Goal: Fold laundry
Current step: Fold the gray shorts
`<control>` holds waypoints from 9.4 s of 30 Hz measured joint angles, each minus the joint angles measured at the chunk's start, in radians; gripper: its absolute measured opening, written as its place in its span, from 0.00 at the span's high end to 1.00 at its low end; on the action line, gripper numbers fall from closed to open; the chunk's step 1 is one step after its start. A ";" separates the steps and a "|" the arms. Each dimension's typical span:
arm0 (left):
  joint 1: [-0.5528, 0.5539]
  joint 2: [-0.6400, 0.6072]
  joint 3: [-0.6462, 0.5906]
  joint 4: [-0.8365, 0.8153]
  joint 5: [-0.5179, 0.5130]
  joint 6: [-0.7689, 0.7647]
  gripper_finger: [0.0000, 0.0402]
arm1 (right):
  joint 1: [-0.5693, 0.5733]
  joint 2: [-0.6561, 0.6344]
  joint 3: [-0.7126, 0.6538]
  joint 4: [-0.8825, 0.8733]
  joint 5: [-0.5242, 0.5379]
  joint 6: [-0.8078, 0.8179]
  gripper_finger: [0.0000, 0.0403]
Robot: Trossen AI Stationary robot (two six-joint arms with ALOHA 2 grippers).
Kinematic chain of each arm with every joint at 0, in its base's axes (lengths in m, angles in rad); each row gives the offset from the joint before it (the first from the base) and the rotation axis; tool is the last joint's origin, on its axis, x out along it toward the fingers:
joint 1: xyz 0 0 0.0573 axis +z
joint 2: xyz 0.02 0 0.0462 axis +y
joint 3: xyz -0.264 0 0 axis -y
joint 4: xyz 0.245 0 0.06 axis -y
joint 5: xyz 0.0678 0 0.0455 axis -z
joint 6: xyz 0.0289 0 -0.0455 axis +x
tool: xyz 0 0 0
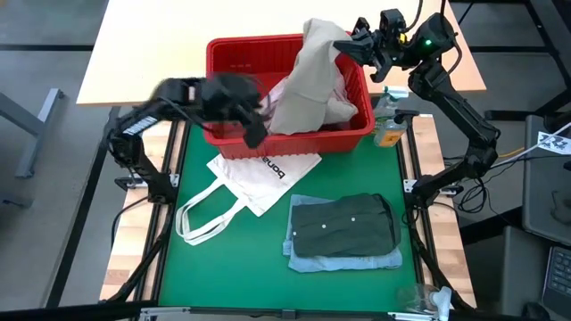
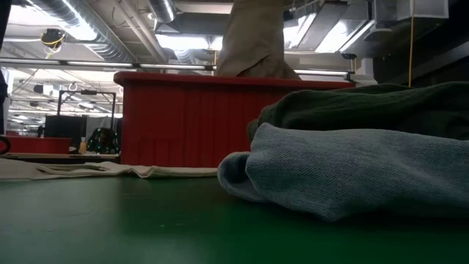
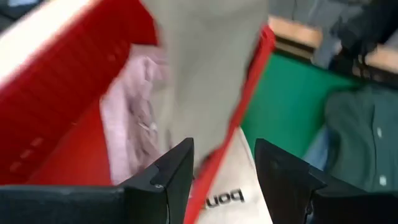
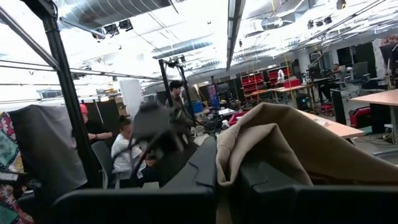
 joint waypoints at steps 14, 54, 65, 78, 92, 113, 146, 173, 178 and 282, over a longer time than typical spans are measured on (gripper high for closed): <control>-0.070 0.004 -0.438 0.393 -0.008 -0.014 0.59 | 0.000 -0.011 0.001 0.207 0.122 0.002 0.97; -0.224 0.003 -0.860 1.183 -0.119 0.097 0.59 | 0.001 -0.010 0.000 0.470 0.363 0.002 0.96; -0.268 0.068 -0.859 1.426 -0.129 0.099 0.59 | 0.001 -0.010 0.000 0.470 0.363 0.002 0.96; -0.193 0.170 -0.860 1.559 -0.159 0.100 0.59 | 0.001 -0.010 0.000 0.470 0.362 0.002 0.96; -0.158 0.176 -0.860 1.580 -0.137 0.099 0.59 | 0.001 -0.010 0.000 0.470 0.361 0.002 0.96; -0.197 0.287 -0.860 1.802 -0.283 0.227 0.59 | 0.001 -0.010 0.000 0.469 0.351 0.002 0.96; -0.210 0.288 -0.860 1.655 -0.341 0.037 0.59 | 0.001 -0.010 0.000 0.470 0.333 0.003 0.96; -0.237 0.288 -0.860 2.012 -0.414 0.144 0.59 | 0.001 -0.010 0.000 0.470 0.333 0.003 0.96; -0.213 0.288 -0.860 2.054 -0.478 0.117 0.59 | 0.001 -0.010 0.000 0.470 0.333 0.003 0.96; -0.863 -0.353 -0.860 0.462 -0.218 -0.678 0.99 | 0.767 -0.755 -0.662 -1.366 0.659 0.454 0.96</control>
